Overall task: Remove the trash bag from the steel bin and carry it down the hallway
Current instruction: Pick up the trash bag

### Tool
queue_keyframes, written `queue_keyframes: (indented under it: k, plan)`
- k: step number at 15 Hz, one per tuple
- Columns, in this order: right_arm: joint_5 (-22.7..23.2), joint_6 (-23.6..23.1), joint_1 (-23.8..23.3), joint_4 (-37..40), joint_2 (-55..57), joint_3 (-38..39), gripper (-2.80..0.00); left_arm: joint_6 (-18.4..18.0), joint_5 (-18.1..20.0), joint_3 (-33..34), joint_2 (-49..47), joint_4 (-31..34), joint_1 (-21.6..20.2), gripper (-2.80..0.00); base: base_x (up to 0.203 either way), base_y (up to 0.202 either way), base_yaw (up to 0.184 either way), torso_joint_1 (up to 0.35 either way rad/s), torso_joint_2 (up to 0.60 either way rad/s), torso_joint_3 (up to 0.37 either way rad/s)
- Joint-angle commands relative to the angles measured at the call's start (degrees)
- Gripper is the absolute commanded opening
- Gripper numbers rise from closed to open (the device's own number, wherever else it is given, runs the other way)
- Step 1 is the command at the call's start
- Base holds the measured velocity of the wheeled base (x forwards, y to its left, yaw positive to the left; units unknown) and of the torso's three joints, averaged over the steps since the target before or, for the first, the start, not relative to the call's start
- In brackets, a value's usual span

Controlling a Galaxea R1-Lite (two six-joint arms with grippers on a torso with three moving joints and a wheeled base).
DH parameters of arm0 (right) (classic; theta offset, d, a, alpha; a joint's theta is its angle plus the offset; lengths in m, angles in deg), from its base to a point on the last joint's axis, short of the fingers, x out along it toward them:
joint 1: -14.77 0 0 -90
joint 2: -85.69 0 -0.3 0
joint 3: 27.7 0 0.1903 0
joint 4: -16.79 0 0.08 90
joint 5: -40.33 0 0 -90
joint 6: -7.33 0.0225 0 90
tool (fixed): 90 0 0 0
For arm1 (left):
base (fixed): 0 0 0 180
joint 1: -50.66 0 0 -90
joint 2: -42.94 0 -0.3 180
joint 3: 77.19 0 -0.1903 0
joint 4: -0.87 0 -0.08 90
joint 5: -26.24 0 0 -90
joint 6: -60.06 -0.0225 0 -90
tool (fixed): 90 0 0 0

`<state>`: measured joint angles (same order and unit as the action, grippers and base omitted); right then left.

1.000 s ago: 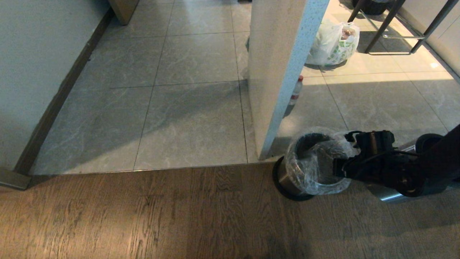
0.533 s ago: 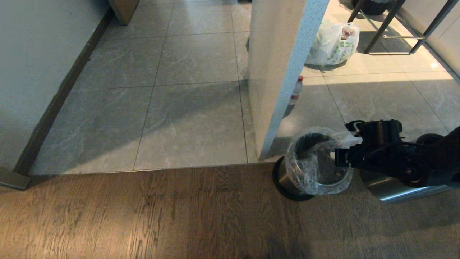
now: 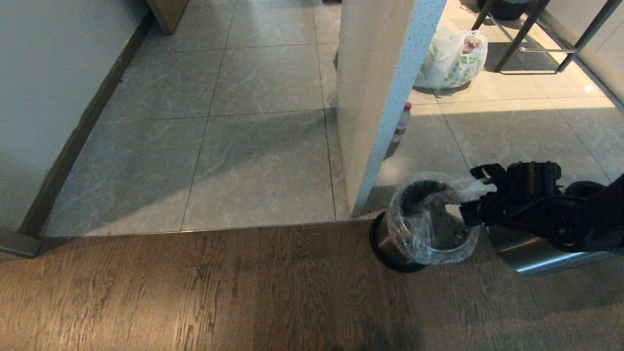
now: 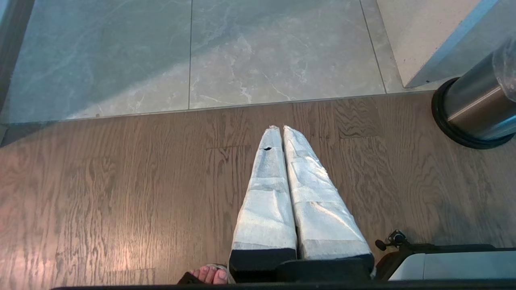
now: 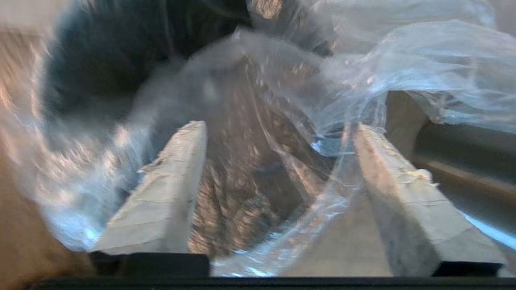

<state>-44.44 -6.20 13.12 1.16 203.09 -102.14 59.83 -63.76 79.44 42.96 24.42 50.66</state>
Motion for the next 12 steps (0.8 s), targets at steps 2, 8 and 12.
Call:
queue_keyframes:
  k: [2, 8, 12]
  plan:
    - [0.28, -1.67, -2.11, 0.62, 1.42, 0.47, 0.0, -0.04, 0.0, 0.0, -0.02, -0.01, 0.0, -2.8, 0.0, 0.0, 0.0, 0.0, 0.0, 0.0]
    - [0.27, 0.96, -2.56, -2.18, 8.11, -5.15, 0.0, -0.04, 0.0, 0.0, -0.02, -0.01, 0.0, -2.8, 0.0, 0.0, 0.0, 0.0, 0.0, 0.0]
    - [0.48, 7.89, -2.25, -5.51, 11.79, -10.26, 0.0, -0.04, 0.0, 0.0, -0.02, -0.01, 0.0, -2.8, 0.0, 0.0, 0.0, 0.0, 0.0, 0.0]
